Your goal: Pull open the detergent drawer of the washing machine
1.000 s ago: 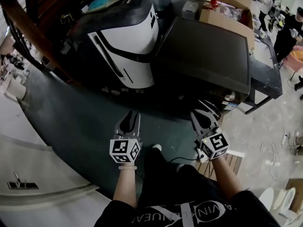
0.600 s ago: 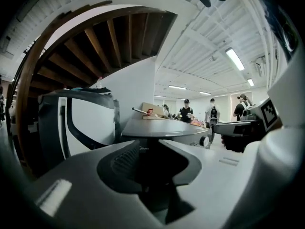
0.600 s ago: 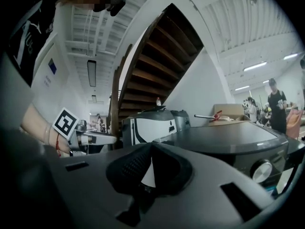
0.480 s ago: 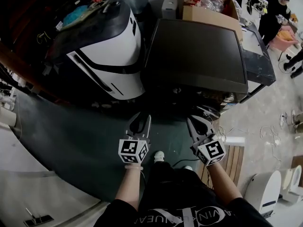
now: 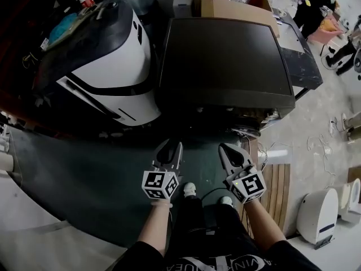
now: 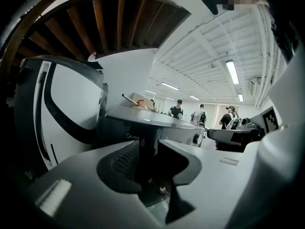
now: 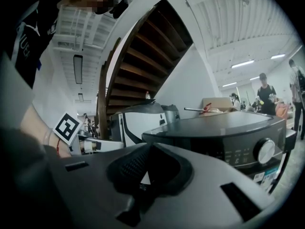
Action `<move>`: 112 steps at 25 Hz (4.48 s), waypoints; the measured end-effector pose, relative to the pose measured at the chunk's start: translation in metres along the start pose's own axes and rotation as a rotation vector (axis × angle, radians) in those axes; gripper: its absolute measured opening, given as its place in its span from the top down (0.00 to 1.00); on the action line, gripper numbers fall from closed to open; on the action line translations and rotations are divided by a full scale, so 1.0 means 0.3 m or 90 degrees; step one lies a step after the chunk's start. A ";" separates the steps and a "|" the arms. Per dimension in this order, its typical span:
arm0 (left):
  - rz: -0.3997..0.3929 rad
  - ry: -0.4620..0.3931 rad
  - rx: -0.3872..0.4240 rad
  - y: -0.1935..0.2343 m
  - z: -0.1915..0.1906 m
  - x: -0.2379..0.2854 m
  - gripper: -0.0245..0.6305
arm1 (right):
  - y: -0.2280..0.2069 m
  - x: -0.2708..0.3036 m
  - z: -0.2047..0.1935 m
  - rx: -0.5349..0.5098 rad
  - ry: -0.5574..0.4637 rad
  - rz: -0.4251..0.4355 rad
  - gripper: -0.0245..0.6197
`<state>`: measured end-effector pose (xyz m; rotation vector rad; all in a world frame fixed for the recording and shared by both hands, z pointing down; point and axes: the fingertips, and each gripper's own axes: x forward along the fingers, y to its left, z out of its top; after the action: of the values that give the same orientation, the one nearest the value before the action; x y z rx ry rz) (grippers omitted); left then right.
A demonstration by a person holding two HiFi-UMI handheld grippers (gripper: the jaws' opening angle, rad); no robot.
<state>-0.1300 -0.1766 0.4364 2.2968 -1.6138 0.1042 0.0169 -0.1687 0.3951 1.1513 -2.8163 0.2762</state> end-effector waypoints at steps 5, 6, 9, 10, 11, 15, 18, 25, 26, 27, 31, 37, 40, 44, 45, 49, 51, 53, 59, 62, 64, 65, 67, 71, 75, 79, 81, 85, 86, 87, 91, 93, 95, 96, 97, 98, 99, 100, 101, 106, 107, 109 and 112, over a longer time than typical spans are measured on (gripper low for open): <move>-0.016 0.009 -0.038 0.042 -0.065 0.071 0.80 | -0.025 0.044 -0.056 0.025 0.012 -0.024 0.94; -0.017 0.009 -0.048 0.052 -0.077 0.082 0.80 | -0.028 0.054 -0.068 0.028 0.009 -0.026 0.94; -0.025 0.010 -0.069 0.076 -0.109 0.119 0.80 | -0.032 0.087 -0.099 0.029 0.013 -0.027 0.94; -0.028 0.009 -0.075 0.081 -0.117 0.133 0.79 | -0.037 0.099 -0.112 0.026 0.015 -0.028 0.94; -0.031 0.007 -0.083 0.085 -0.123 0.147 0.79 | -0.044 0.110 -0.126 0.023 0.015 -0.030 0.94; -0.047 -0.013 -0.137 0.096 -0.152 0.204 0.79 | -0.057 0.156 -0.175 0.021 0.013 -0.028 0.94; -0.074 -0.037 -0.188 0.098 -0.167 0.246 0.79 | -0.064 0.189 -0.201 0.007 0.013 -0.024 0.94; -0.119 -0.097 -0.334 0.141 -0.196 0.352 0.79 | -0.092 0.240 -0.285 0.023 0.024 -0.038 0.94; -0.119 -0.105 -0.355 0.154 -0.200 0.362 0.79 | -0.095 0.249 -0.289 0.028 0.025 -0.040 0.94; -0.119 -0.111 -0.376 0.166 -0.205 0.371 0.78 | -0.097 0.260 -0.289 0.035 0.023 -0.043 0.94; -0.133 -0.144 -0.433 0.192 -0.218 0.399 0.77 | -0.101 0.287 -0.306 0.046 0.024 -0.047 0.94; -0.159 -0.197 -0.509 0.223 -0.209 0.434 0.72 | -0.103 0.315 -0.346 0.037 0.030 -0.040 0.94; -0.188 -0.212 -0.524 0.221 -0.194 0.453 0.72 | -0.104 0.324 -0.369 0.038 0.037 -0.041 0.94; -0.230 -0.237 -0.547 0.213 -0.171 0.466 0.72 | -0.104 0.332 -0.380 0.028 0.041 -0.044 0.94; -0.243 -0.241 -0.553 0.208 -0.167 0.467 0.71 | -0.104 0.333 -0.382 0.025 0.042 -0.045 0.94; -0.282 -0.264 -0.583 0.202 -0.146 0.473 0.71 | -0.107 0.342 -0.383 0.025 0.040 -0.056 0.94; -0.295 -0.281 -0.604 0.209 -0.136 0.475 0.71 | -0.106 0.345 -0.382 0.031 0.042 -0.065 0.94; -0.303 -0.290 -0.617 0.215 -0.134 0.476 0.73 | -0.103 0.348 -0.380 0.043 0.048 -0.074 0.94; -0.310 -0.279 -0.633 0.219 -0.147 0.479 0.74 | -0.100 0.350 -0.355 0.053 0.023 -0.096 0.94; -0.310 -0.271 -0.636 0.217 -0.148 0.479 0.75 | -0.104 0.337 -0.364 0.055 0.019 -0.108 0.94; -0.311 -0.270 -0.636 0.214 -0.150 0.472 0.75 | -0.105 0.327 -0.375 0.056 0.027 -0.114 0.94; -0.312 -0.271 -0.636 0.212 -0.151 0.467 0.75 | -0.105 0.326 -0.375 0.058 0.028 -0.116 0.94; -0.315 -0.272 -0.637 0.207 -0.158 0.453 0.75 | -0.100 0.326 -0.362 0.069 0.020 -0.114 0.94; -0.317 -0.268 -0.631 0.191 -0.169 0.419 0.76 | -0.084 0.318 -0.349 0.074 0.025 -0.109 0.94; -0.325 -0.266 -0.624 0.176 -0.190 0.378 0.77 | -0.064 0.287 -0.369 0.061 0.025 -0.097 0.94; -0.327 -0.274 -0.619 0.165 -0.206 0.339 0.77 | -0.049 0.239 -0.390 0.068 0.032 -0.098 0.94; -0.325 -0.273 -0.616 0.155 -0.212 0.324 0.77 | -0.049 0.214 -0.389 0.068 0.028 -0.101 0.94; -0.323 -0.282 -0.612 0.147 -0.220 0.293 0.78 | -0.053 0.187 -0.379 0.077 0.017 -0.116 0.94; -0.323 -0.281 -0.613 0.143 -0.224 0.285 0.78 | -0.048 0.182 -0.375 0.073 0.012 -0.115 0.94; -0.323 -0.279 -0.614 0.139 -0.228 0.277 0.78 | -0.040 0.179 -0.370 0.071 0.008 -0.113 0.94; -0.327 -0.274 -0.610 0.127 -0.236 0.249 0.78 | -0.018 0.161 -0.378 0.061 0.006 -0.104 0.94; -0.331 -0.272 -0.609 0.123 -0.243 0.238 0.78 | -0.010 0.151 -0.391 0.046 0.009 -0.099 0.94; -0.332 -0.272 -0.609 0.119 -0.246 0.227 0.78 | 0.001 0.148 -0.383 0.053 0.003 -0.098 0.94; -0.330 -0.270 -0.609 0.116 -0.248 0.222 0.78 | 0.006 0.147 -0.378 0.058 0.000 -0.099 0.94; -0.330 -0.268 -0.608 0.114 -0.251 0.216 0.78 | 0.012 0.145 -0.374 0.065 -0.002 -0.101 0.94; -0.330 -0.266 -0.607 0.110 -0.255 0.210 0.78 | 0.018 0.141 -0.372 0.070 -0.001 -0.102 0.94; -0.330 -0.263 -0.605 0.106 -0.259 0.203 0.78 | 0.023 0.135 -0.378 0.073 0.005 -0.103 0.94; -0.330 -0.261 -0.603 0.102 -0.262 0.196 0.78 | 0.027 0.129 -0.383 0.074 0.010 -0.104 0.94; -0.331 -0.259 -0.601 0.099 -0.265 0.190 0.78 | 0.030 0.124 -0.382 0.074 0.006 -0.104 0.94; -0.329 -0.253 -0.599 0.091 -0.279 0.160 0.78 | 0.051 0.109 -0.380 0.061 -0.005 -0.099 0.94; -0.330 -0.255 -0.600 0.088 -0.281 0.154 0.78 | 0.053 0.103 -0.386 0.057 -0.003 -0.098 0.94; -0.335 -0.260 -0.604 0.079 -0.277 0.144 0.78 | 0.058 0.096 -0.386 0.056 -0.003 -0.098 0.94; -0.331 -0.260 -0.602 0.078 -0.283 0.135 0.78 | 0.071 0.091 -0.376 0.065 -0.006 -0.098 0.94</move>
<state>-0.1265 -0.1940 0.5316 1.8935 -0.8226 -1.0606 -0.0162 -0.1500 0.5069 1.3863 -2.7304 0.4058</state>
